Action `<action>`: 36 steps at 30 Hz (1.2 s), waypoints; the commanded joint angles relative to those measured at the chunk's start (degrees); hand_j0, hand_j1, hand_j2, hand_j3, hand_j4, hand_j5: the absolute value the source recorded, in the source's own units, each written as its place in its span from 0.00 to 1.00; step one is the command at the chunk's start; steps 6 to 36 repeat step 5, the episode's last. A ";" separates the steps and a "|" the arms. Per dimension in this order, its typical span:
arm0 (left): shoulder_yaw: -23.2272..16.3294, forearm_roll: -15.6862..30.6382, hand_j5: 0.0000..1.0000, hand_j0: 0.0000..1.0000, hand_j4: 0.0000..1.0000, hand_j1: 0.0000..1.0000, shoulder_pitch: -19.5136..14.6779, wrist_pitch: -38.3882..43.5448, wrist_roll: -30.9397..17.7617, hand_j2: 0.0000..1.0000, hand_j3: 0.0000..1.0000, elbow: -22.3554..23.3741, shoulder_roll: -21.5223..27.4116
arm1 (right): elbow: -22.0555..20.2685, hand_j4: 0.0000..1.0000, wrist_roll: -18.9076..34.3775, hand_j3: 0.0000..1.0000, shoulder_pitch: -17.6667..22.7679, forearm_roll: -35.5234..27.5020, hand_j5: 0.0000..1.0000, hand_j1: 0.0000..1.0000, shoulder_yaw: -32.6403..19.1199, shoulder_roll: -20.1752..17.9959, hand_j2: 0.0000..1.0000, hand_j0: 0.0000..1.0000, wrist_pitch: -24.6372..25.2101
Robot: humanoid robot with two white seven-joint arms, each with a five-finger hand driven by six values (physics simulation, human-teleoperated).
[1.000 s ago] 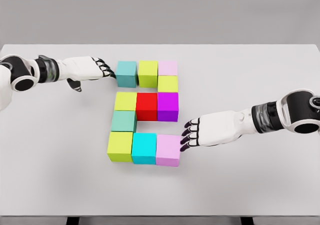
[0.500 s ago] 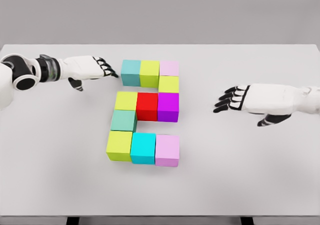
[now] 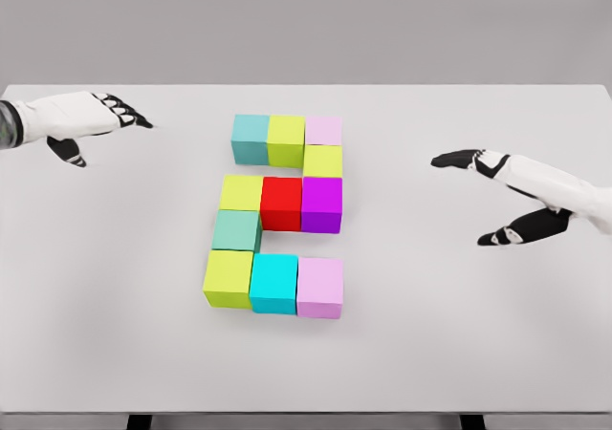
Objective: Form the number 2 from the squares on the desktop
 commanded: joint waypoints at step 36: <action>0.14 1.03 1.00 1.00 1.00 1.00 0.00 0.08 0.03 1.00 1.00 0.50 1.38 | 3.47 1.00 0.00 1.00 0.26 0.55 1.00 1.00 -4.98 3.41 1.00 1.00 0.15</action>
